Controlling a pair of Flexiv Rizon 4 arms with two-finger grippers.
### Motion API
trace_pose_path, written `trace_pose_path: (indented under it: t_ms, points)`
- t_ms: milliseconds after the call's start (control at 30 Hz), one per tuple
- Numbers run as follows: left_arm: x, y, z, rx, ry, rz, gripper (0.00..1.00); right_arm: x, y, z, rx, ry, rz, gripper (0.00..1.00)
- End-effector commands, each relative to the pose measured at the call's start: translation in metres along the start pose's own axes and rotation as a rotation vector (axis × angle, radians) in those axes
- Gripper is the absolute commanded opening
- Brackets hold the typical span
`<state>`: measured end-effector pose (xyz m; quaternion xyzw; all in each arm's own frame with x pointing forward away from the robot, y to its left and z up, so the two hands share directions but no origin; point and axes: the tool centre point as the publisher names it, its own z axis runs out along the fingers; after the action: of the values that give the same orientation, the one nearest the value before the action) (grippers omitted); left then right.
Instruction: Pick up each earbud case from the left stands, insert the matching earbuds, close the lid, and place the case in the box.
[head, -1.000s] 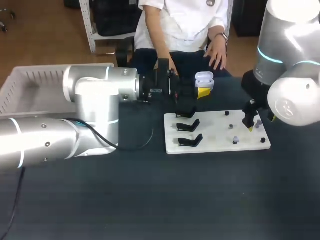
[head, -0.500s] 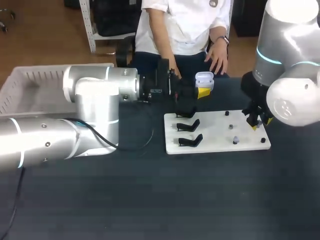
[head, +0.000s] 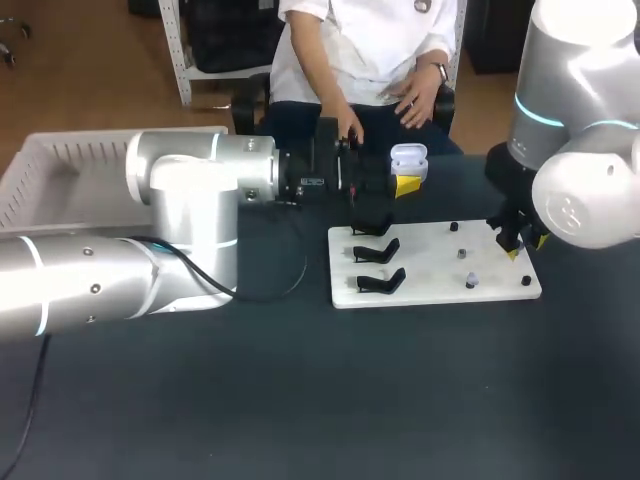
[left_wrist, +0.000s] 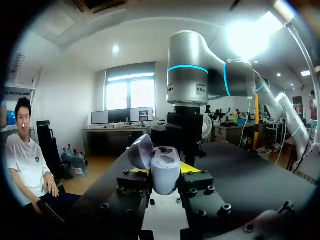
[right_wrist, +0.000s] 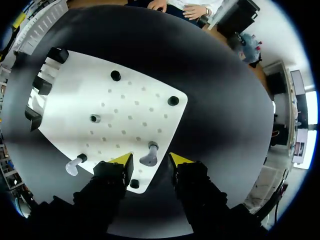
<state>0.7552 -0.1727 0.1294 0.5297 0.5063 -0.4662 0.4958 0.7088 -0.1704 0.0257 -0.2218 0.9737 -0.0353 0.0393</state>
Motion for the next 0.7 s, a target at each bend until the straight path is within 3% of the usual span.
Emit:
trace_pose_path:
  t_ms: [33,367,467,700]
  points:
    - [0.0008,-0.001,0.0001,-0.005,-0.004,0.003,0.0,-0.0031,-0.0022,0.0019,0.0,0.007,0.002,0.44]
    - [0.0008,-0.001,0.0001,-0.005,-0.004,0.003,0.0,-0.0061,-0.0043,0.0026,-0.003,0.01,0.0,0.33]
    - [0.0008,-0.001,0.0001,-0.005,-0.004,0.003,0.0,-0.0066,-0.0041,0.0025,-0.001,0.014,-0.003,0.0]
    - [0.0008,-0.001,0.0001,-0.005,-0.004,0.003,0.0,-0.0054,-0.0023,-0.0023,0.005,0.016,0.002,0.0]
